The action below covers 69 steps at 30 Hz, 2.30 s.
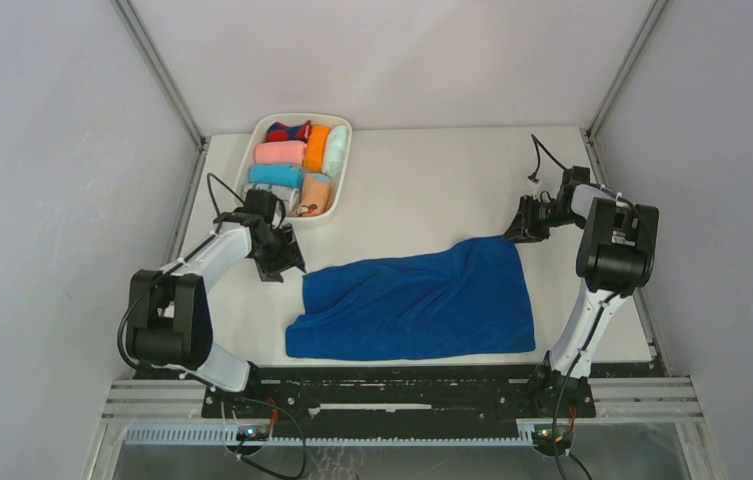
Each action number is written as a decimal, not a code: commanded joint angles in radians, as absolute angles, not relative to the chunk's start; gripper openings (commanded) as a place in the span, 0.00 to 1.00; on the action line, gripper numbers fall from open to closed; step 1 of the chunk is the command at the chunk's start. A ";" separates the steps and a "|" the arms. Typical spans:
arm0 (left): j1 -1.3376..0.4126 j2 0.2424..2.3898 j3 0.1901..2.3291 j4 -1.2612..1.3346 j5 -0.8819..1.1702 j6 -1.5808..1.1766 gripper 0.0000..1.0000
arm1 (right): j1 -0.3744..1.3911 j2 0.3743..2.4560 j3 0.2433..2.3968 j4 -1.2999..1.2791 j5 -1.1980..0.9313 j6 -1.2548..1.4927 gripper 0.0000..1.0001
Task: Roll the towels
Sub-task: Fold the towel at the center of the board.
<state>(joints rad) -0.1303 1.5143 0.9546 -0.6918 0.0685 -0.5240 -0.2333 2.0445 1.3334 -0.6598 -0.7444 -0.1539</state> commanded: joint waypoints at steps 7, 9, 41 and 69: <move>-0.126 1.602 1.087 -0.722 0.163 -0.453 0.63 | -0.232 2.043 1.396 -0.679 -0.651 -0.193 0.00; -0.125 1.623 1.096 -0.722 0.174 -0.452 0.62 | -0.226 2.031 1.396 -0.675 -0.621 -0.193 0.00; -0.252 1.782 1.177 -0.768 -0.068 -0.469 0.32 | -0.195 1.983 1.391 -0.667 -0.562 -0.193 0.00; -0.273 1.692 1.180 -0.789 -0.085 -0.481 0.32 | -0.184 1.973 1.381 -0.652 -0.552 -0.187 0.00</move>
<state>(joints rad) -0.2684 1.6886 1.1599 -0.7887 -0.1009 -0.4854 -0.1890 2.0304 1.3697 -0.6769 -0.5564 -0.1726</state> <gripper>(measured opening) 0.321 0.006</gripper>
